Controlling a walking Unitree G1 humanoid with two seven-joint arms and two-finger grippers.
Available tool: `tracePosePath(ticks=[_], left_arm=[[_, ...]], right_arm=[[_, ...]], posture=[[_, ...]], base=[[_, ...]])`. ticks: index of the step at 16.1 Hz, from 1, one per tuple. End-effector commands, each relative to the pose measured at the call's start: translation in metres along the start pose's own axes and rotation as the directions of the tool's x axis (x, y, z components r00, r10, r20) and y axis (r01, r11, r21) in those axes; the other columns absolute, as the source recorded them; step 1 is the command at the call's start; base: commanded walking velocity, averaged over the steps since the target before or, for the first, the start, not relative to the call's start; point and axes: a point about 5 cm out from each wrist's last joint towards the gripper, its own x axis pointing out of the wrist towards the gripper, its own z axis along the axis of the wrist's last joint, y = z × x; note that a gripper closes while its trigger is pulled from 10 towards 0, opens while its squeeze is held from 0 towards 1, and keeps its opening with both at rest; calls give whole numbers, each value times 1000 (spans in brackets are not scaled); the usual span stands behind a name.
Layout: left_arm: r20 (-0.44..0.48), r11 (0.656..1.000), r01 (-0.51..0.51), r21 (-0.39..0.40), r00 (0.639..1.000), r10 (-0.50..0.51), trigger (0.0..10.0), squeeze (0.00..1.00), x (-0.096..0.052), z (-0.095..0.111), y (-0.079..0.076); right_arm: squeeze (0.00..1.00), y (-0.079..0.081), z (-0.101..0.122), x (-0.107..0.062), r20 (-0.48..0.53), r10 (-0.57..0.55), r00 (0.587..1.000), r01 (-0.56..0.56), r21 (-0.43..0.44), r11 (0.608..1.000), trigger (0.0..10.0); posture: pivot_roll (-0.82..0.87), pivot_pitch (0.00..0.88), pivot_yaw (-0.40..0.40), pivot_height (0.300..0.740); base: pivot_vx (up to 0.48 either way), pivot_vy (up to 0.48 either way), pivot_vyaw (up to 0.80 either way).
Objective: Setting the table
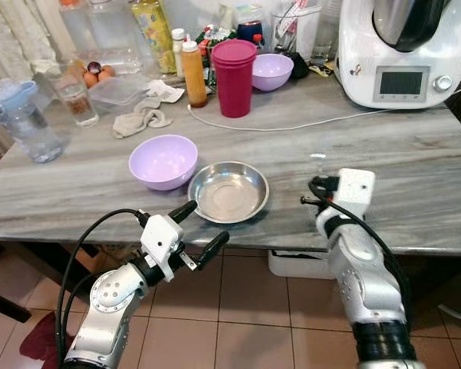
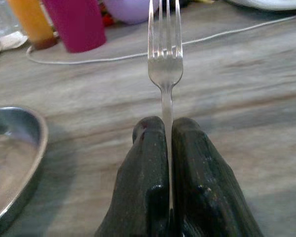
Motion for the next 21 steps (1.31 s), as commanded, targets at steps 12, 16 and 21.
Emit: tracePosePath(ticks=[12,16,21], left_arm=[[-28,996,90,24,996,-90,10000,0,-3,-2,-2],[-26,995,95,22,995,-95,10000,0,-2,0,-4],[-23,995,98,22,995,-97,10000,0,0,0,-5]], right_arm=[[0,31,-19,18,-108,87,990,-78,80,994,10000],[0,31,-23,24,-132,80,988,-69,87,994,10000],[1000,27,-26,28,-137,78,988,-66,90,994,10000]], posture=[[-223,89,93,740],[-215,90,88,740],[-216,88,86,740]], base=[[0,0,0],[0,0,0],[0,0,0]])
